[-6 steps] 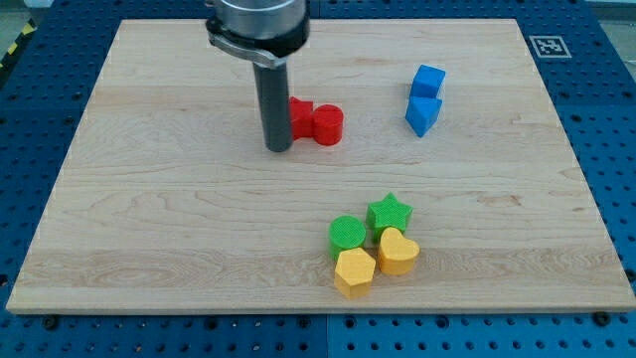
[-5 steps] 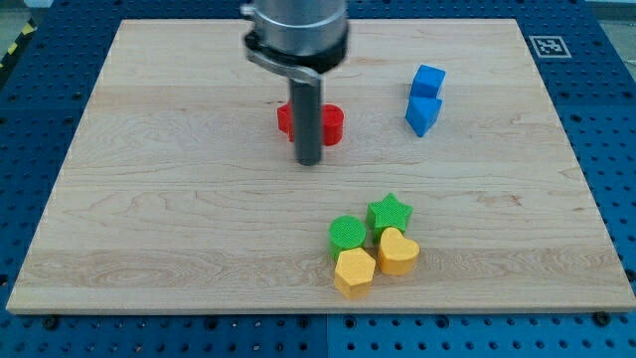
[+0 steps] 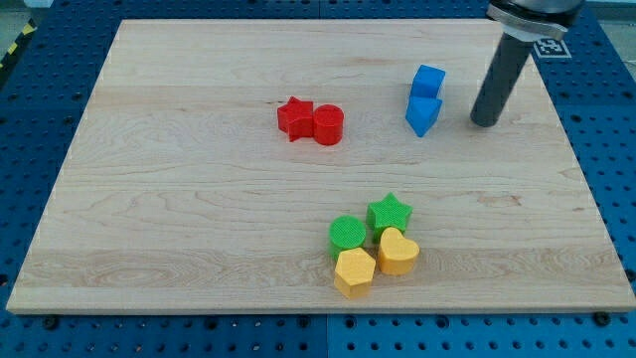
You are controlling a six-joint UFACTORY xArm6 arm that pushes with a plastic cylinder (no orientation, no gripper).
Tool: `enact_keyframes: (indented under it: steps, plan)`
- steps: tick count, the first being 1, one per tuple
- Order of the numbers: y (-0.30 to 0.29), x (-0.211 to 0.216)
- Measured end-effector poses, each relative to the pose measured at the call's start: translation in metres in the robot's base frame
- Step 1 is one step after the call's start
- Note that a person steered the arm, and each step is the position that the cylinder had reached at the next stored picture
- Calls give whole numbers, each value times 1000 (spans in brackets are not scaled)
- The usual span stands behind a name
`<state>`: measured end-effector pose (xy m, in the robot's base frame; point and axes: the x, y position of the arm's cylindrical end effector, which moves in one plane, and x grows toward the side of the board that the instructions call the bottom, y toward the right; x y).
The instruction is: Push the blue triangle closer to the red circle
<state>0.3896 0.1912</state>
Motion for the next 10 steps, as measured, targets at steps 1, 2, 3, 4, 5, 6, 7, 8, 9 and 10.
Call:
enact_keyframes:
  steps: [1, 2, 3, 4, 5, 6, 7, 8, 9, 10]
  plan:
    - [-25, -3]
    - [-37, 2]
    - [-58, 2]
    - [-89, 2]
    - [-119, 2]
    - [-129, 2]
    - [-131, -11]
    - [-142, -43]
    - [-148, -49]
    - [-126, -68]
